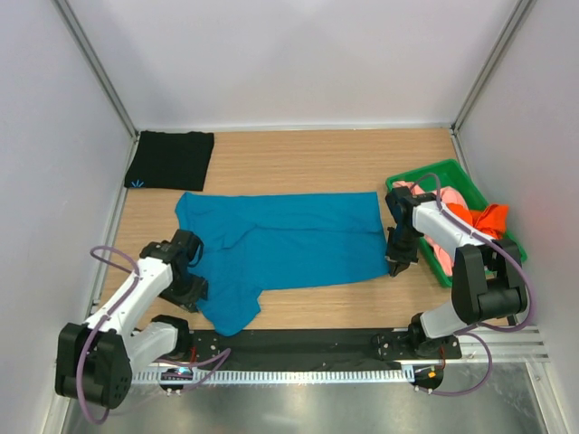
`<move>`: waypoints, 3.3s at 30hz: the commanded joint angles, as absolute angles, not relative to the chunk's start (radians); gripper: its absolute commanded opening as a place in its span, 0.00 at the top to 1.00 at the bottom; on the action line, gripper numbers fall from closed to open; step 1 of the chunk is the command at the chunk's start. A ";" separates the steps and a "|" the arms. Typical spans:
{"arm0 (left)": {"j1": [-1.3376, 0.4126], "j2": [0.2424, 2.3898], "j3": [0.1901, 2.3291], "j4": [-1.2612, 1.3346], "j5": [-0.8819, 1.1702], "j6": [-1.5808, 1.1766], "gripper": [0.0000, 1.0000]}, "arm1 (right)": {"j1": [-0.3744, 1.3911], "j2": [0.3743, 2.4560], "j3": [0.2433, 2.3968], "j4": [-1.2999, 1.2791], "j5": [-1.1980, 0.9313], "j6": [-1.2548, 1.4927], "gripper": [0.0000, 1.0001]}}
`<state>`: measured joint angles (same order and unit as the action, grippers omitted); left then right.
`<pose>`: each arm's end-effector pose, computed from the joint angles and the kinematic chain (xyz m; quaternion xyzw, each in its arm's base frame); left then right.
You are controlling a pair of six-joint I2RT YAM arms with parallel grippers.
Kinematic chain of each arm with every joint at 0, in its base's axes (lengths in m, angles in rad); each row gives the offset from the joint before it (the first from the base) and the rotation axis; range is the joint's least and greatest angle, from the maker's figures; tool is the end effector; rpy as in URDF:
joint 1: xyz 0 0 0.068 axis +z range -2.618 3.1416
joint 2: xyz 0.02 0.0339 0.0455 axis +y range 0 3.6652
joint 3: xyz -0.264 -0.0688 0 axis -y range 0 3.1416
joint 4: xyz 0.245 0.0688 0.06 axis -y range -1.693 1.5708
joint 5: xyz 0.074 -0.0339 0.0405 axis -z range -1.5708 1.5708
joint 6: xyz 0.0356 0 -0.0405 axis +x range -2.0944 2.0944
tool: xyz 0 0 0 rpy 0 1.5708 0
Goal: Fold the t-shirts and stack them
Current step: Fold the tshirt
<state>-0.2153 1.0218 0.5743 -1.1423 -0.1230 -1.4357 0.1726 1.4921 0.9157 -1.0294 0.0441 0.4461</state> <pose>0.1250 -0.0229 0.1775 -0.5714 0.8183 0.0486 0.0387 0.2303 0.0386 0.1840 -0.1359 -0.9903 0.0263 0.0100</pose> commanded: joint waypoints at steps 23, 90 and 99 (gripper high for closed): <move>-0.212 1.137 0.574 -1.060 -0.166 -1.428 0.78 | 0.149 1.457 0.927 -1.034 0.049 0.452 0.99; -0.207 1.391 1.322 -0.874 -0.224 -0.704 1.00 | 0.049 1.721 1.255 -1.068 -0.186 0.341 0.98; -0.180 1.465 1.356 -0.879 -0.221 -0.687 1.00 | 0.023 1.865 1.342 -1.054 -0.221 0.319 0.94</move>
